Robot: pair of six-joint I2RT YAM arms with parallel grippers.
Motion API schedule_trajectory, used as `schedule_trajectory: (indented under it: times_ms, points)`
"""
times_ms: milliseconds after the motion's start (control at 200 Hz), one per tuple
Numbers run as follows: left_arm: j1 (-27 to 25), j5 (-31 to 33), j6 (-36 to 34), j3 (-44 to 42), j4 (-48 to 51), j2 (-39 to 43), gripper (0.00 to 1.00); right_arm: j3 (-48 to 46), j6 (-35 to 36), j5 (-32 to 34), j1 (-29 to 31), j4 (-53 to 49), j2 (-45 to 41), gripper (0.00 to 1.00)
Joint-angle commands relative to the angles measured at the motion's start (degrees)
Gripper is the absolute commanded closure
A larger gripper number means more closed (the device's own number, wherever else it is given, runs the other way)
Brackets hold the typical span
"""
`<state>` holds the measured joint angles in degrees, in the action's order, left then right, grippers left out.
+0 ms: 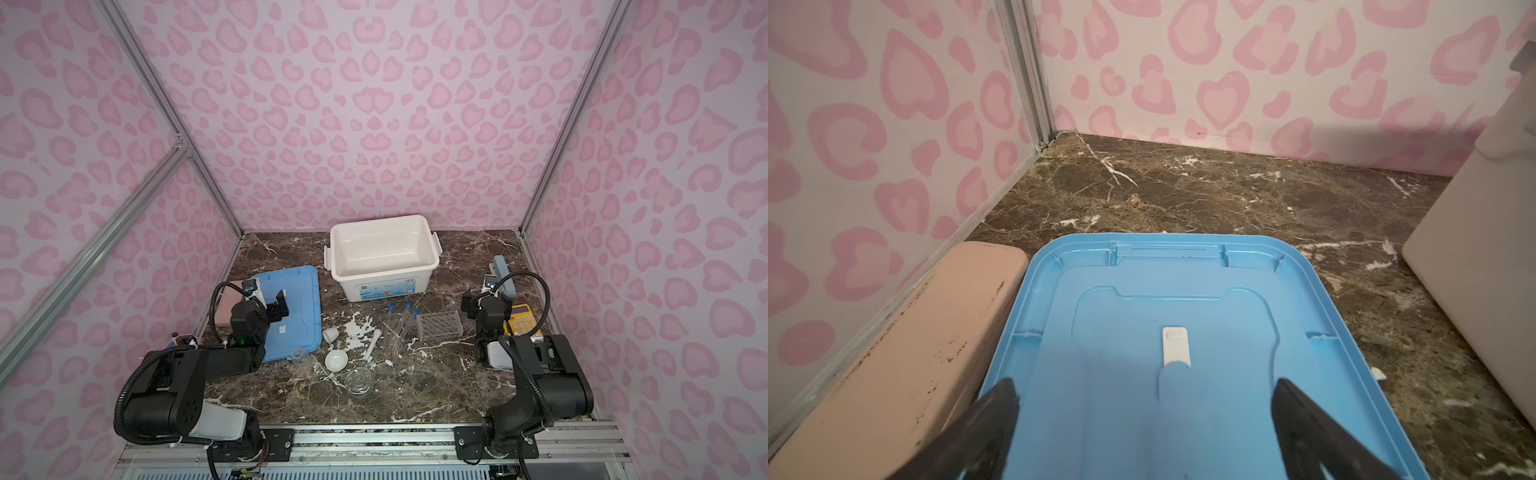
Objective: Organize the chemistry lab equipment
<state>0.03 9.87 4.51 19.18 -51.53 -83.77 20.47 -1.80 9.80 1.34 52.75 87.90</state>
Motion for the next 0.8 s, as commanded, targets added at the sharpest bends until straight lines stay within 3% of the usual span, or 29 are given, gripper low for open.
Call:
schedule_trajectory:
  times_ms: [0, 795]
  points:
    - [0.05, 0.57, -0.39, 0.42, -2.44, -0.08, 0.04, -0.17, 0.66, -1.98, 0.14, 0.83, 0.01, 0.0]
    - [0.25, -0.2, -0.25, 0.51, -2.35, -0.18, 0.04, 0.1, 0.41, -2.27, 0.01, 0.5, 0.11, 0.0]
